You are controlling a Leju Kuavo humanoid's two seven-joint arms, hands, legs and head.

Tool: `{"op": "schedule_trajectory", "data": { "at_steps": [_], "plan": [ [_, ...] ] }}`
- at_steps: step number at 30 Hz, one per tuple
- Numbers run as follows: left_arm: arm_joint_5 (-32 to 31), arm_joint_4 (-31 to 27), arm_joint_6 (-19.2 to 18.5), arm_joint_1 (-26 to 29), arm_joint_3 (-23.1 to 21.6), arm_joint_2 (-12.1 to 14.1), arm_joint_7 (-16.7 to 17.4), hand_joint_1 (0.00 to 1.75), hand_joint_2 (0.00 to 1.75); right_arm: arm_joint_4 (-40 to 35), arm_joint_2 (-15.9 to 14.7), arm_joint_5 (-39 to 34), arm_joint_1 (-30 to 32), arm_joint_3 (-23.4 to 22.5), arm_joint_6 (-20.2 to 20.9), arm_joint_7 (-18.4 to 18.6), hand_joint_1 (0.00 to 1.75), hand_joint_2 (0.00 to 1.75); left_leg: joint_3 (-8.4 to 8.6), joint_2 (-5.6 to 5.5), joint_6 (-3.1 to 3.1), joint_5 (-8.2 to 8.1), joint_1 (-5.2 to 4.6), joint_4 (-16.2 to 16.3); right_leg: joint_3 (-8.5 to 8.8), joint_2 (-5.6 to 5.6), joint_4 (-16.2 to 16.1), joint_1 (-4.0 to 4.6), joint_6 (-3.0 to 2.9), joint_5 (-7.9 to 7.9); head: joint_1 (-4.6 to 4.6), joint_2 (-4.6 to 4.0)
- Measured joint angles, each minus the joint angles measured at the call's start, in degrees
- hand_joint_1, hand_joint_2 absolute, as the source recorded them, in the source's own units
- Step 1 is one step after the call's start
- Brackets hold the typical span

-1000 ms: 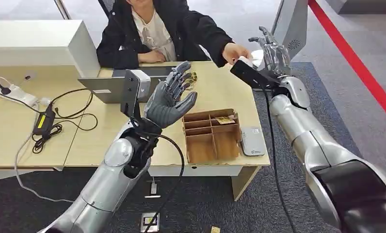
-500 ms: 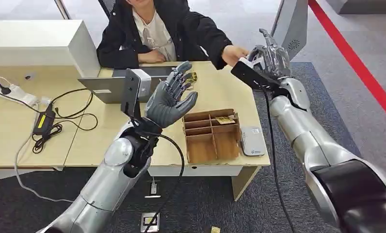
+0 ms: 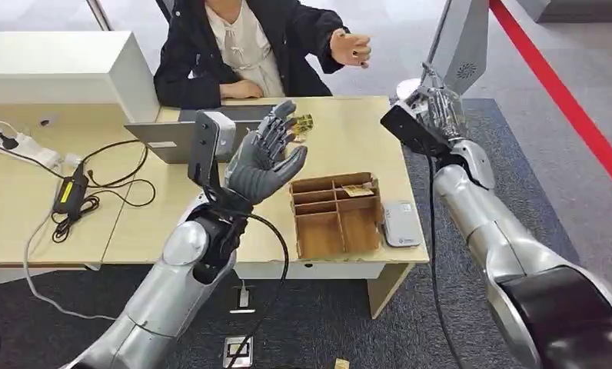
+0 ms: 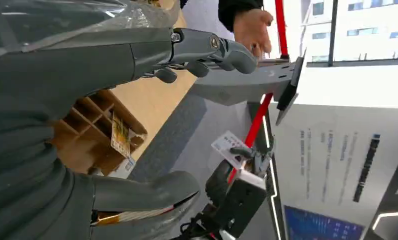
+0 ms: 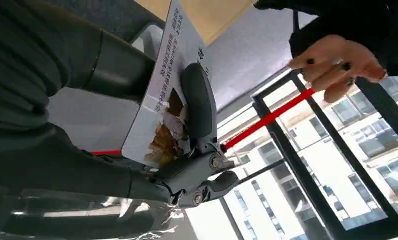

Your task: Pass the card to the sensor for recognition and then transmit it.

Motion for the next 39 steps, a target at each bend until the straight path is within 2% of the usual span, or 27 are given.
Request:
{"op": "schedule_trajectory", "data": {
  "at_steps": [9, 17, 28, 39],
  "plan": [
    [-0.39, -2.25, 0.55, 1.8, 0.42, 1.25, 0.74, 0.0, 1.75, -4.55, -4.66, -2.25, 9.15, -0.77, 1.71, 2.38, 1.75, 1.75, 0.0, -0.01, 0.02, -0.02, 0.0, -0.01, 0.0, 0.0, -0.02, 0.0, 0.0, 0.0, -0.04, 0.0],
    [-0.55, -2.89, -0.26, 2.2, 0.96, 1.57, 1.09, 0.0, 1.75, -9.33, -7.47, -1.71, 15.85, -1.44, 2.75, 5.03, 1.75, 1.75, 0.0, 0.0, 0.02, -0.02, 0.0, -0.01, 0.0, 0.01, -0.01, 0.0, 0.0, 0.0, -0.02, 0.0],
    [-0.55, -3.13, -0.83, 2.2, 0.92, 1.57, 1.09, 0.0, 1.75, -16.17, -7.98, 4.35, 21.69, -1.38, 5.03, 6.8, 1.75, 1.75, 0.0, 0.01, 0.02, -0.02, 0.0, -0.01, -0.01, 0.02, -0.01, 0.01, 0.0, 0.0, -0.02, 0.0],
    [-0.52, -3.13, -0.94, 2.2, 0.9, 1.53, 0.96, 0.0, 1.75, -17.75, -7.63, 5.42, 22.8, -1.33, 6.27, 7.21, 1.75, 1.75, 0.0, 0.01, 0.02, -0.02, 0.0, -0.02, 0.0, 0.02, -0.01, 0.01, 0.0, 0.0, -0.02, 0.0]
  ]
}}
